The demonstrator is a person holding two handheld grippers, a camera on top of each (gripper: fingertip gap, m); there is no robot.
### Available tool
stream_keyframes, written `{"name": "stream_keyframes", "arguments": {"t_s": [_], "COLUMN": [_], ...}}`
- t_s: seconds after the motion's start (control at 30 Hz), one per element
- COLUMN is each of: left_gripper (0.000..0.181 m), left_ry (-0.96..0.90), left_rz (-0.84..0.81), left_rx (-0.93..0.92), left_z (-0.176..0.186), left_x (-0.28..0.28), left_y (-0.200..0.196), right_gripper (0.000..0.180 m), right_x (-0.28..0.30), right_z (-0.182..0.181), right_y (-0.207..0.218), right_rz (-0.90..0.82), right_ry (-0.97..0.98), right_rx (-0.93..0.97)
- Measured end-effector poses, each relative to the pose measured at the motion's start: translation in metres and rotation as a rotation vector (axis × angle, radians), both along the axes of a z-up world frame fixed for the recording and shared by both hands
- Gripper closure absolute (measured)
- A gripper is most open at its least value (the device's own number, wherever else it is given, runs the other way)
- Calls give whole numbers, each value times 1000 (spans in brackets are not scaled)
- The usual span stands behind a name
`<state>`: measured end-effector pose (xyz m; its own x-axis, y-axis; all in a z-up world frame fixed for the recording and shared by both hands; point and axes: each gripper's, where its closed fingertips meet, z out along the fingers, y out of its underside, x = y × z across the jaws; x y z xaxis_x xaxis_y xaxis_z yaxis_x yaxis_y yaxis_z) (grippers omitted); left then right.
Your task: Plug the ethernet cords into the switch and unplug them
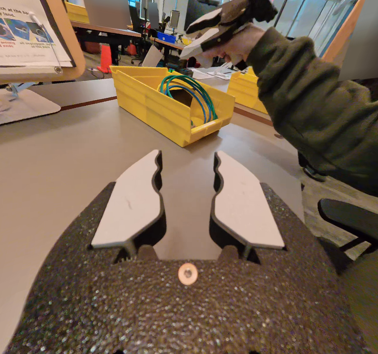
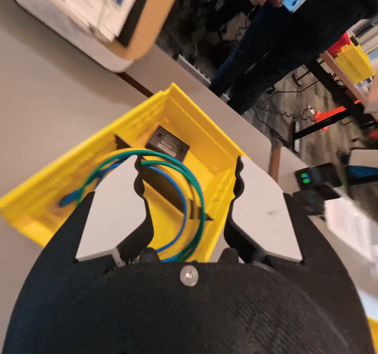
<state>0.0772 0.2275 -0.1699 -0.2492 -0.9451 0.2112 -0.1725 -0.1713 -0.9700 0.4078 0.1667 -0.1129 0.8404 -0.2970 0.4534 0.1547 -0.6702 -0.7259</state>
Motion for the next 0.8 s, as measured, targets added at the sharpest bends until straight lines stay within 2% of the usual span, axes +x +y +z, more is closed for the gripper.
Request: {"name": "stream_keyframes", "arguments": {"t_s": [0.13, 0.27, 0.33, 0.5, 0.6, 0.8], "left_gripper": [125, 116, 112, 88, 84, 76], "left_ry": [30, 18, 10, 40, 32, 0], "left_rz": [43, 62, 68, 146, 216, 182], "left_rx": [83, 112, 124, 181, 193, 140], "left_z": [3, 13, 18, 24, 30, 40], "left_x": [-3, -7, -11, -23, -34, -61], "left_y": [1, -6, -10, -13, -14, -41], "right_gripper": [83, 72, 69, 60, 53, 55], "right_x": [-57, -116, -144, -195, -217, -246], "right_z": [0, -18, -28, -57, -77, -91], "right_y": [-17, -24, -22, -15, -11, 1], "right_rz": [-22, -16, -8, -54, -113, -196], "right_ry": [115, 177, 202, 231, 239, 177], "right_rx": [223, 323, 342, 359, 349, 364]}}
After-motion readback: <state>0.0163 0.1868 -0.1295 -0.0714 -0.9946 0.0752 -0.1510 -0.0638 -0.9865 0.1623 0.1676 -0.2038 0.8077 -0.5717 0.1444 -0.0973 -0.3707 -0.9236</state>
